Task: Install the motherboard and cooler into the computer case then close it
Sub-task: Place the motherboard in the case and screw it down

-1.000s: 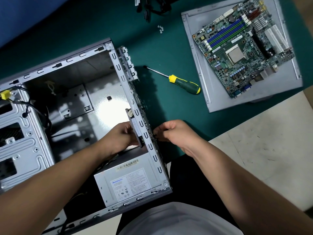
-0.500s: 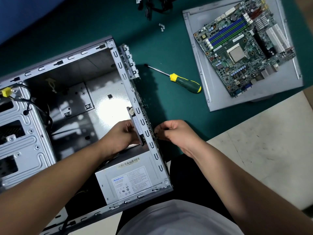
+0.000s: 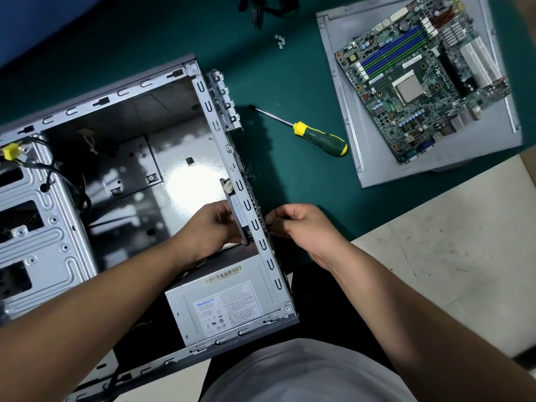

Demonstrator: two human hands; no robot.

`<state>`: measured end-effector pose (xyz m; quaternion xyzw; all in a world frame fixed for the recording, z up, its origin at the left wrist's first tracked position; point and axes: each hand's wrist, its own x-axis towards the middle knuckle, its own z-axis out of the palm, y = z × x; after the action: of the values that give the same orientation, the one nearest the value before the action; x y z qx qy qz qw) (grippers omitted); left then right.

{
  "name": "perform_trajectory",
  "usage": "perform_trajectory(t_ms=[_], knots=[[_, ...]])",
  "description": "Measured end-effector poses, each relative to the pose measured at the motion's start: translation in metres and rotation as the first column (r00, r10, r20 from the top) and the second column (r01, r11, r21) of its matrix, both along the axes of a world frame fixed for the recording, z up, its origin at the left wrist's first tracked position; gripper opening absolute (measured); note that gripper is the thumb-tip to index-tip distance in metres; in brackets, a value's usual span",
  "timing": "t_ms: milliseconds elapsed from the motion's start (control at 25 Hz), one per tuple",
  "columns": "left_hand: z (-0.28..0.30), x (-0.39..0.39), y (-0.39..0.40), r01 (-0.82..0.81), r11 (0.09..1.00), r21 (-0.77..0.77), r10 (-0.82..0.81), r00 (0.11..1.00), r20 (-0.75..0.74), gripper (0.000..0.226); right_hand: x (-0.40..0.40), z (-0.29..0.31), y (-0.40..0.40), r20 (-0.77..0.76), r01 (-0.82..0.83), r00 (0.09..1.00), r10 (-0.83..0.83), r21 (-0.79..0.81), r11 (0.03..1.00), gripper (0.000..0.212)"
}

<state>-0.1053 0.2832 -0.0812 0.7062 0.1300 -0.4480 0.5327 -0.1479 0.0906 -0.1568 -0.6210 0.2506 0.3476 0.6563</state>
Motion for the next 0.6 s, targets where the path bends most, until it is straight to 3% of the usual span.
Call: perform_trajectory(t_ms=[600], knots=[[0.0021,-0.0005,0.0004,-0.028,0.999,-0.020,0.027,0.999,-0.040,0.037,0.0013,0.0057,-0.0031,0.026,-0.067,0.997,0.068,-0.040,0.997,0.009]])
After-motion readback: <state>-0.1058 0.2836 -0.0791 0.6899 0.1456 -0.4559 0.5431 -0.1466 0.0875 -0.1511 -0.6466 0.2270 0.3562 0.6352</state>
